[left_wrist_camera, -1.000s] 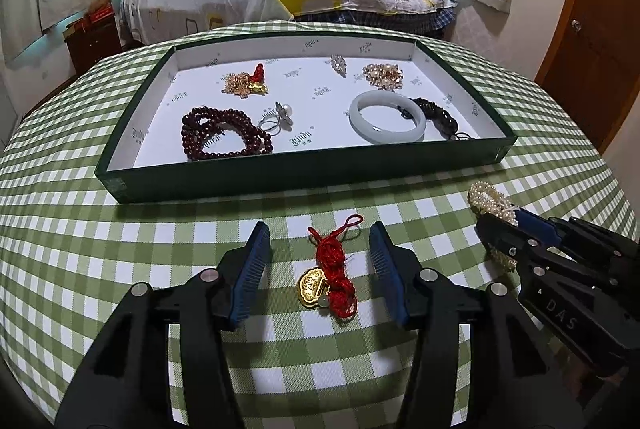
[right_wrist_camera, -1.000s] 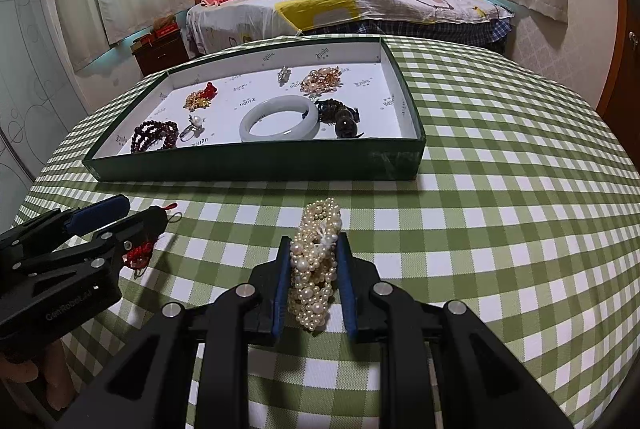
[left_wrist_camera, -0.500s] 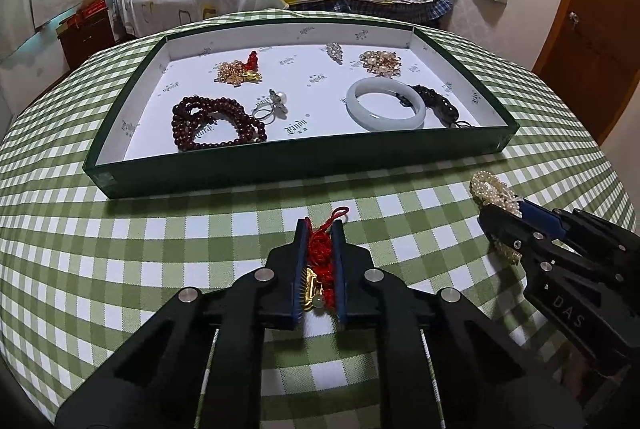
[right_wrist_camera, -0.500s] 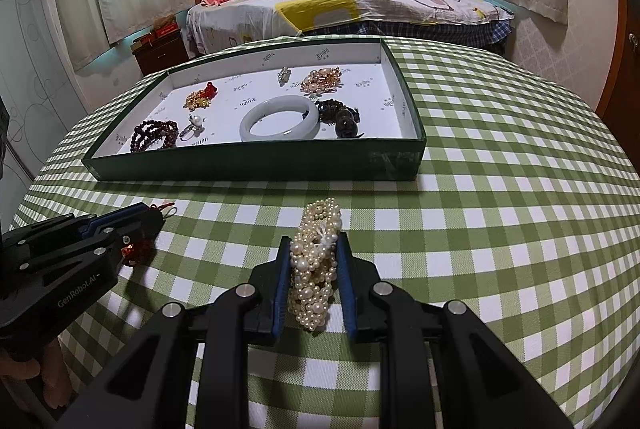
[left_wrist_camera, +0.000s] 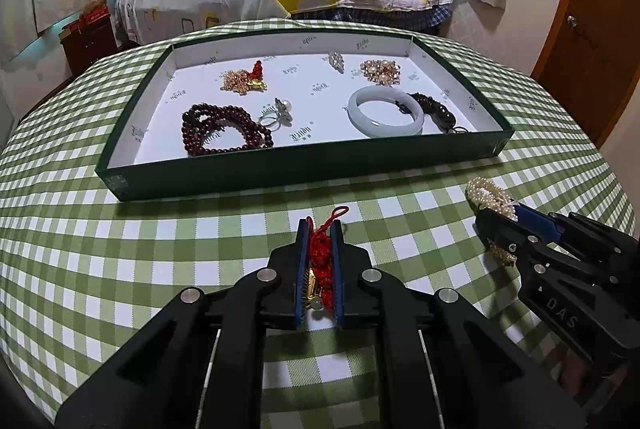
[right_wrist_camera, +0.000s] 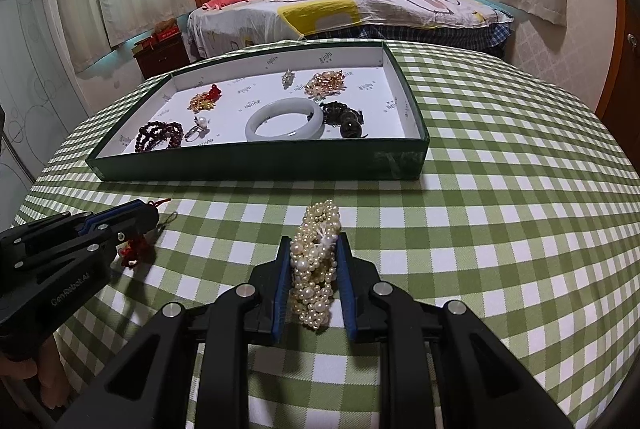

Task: Organize jewelry
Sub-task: 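Carry both items into the green box and open both grippers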

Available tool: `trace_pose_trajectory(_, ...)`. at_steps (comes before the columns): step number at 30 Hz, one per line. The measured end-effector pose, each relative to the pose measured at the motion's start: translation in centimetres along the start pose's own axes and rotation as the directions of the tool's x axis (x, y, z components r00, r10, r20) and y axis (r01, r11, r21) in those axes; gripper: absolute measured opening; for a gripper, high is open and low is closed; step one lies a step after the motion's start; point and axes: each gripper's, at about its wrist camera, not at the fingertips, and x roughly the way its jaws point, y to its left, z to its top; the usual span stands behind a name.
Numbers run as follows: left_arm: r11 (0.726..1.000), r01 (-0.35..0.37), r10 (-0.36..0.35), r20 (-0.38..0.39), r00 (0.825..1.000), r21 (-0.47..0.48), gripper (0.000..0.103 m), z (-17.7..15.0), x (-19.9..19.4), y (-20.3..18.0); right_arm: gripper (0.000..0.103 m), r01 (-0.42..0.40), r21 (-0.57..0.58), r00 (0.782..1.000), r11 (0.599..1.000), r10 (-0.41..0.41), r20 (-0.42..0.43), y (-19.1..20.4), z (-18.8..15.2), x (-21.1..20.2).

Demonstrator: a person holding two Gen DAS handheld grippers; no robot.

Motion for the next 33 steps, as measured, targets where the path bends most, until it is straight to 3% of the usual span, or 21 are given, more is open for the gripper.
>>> trace_pose_trajectory(11,0.999,0.018,-0.015,0.108,0.994,-0.028,0.01,2.6,-3.5,1.2,0.022,-0.026,-0.013,0.996,1.0,0.027,0.08,1.2,2.4,-2.5)
trace_pose_trajectory(21,0.999,0.003,0.008,0.25,0.968,-0.044,0.01,8.5,-6.0,3.1,0.022,-0.044,-0.053,0.976,0.998,0.054,0.212,3.1,8.5,-3.9)
trace_pose_trajectory(28,0.998,-0.018,0.037,0.325,0.945,-0.062,0.01,12.2,-5.7,4.6,0.022,-0.059,-0.075,0.951,0.995,0.079,0.298,4.5,12.9,-3.3)
trace_pose_trajectory(33,0.997,-0.038,0.056,0.299,0.953,-0.065,0.01,13.3,-2.7,5.4,0.022,-0.077,-0.089,0.951,0.993,0.1,0.293,5.3,14.4,-0.5)
